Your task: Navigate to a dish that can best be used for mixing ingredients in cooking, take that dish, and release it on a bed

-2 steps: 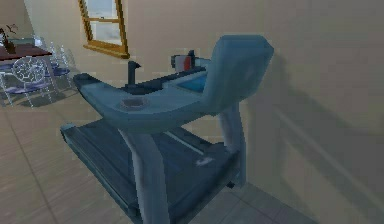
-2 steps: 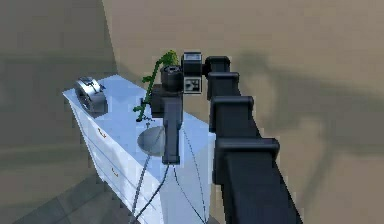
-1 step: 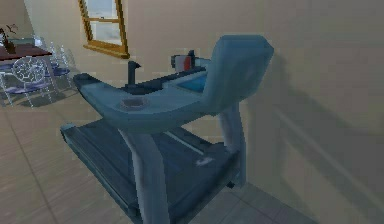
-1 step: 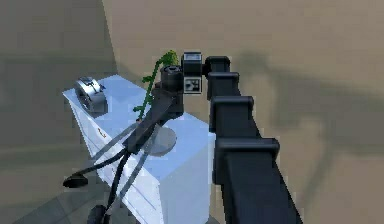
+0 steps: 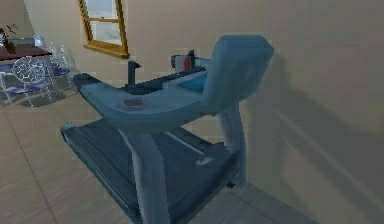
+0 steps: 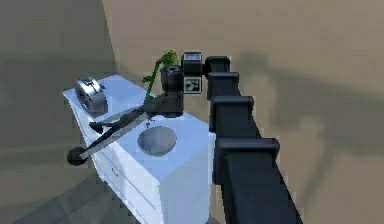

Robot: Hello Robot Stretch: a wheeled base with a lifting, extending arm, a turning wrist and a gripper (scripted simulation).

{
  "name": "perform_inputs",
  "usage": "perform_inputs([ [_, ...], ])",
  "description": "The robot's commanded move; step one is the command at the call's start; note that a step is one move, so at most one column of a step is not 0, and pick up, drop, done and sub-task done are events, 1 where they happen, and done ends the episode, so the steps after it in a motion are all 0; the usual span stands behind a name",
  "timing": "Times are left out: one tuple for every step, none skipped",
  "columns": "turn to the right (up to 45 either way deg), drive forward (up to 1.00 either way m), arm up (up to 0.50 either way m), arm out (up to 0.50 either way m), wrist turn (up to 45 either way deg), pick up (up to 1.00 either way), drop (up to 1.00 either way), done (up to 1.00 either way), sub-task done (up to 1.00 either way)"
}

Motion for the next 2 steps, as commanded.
perform_inputs([
  [0.0, 0.0, 0.0, 0.0, 45.0, 0.0, 0.0, 0.0, 0.0],
  [0.0, 0.0, 0.0, 0.0, 18.0, 0.0, 0.0, 0.0, 0.0],
])
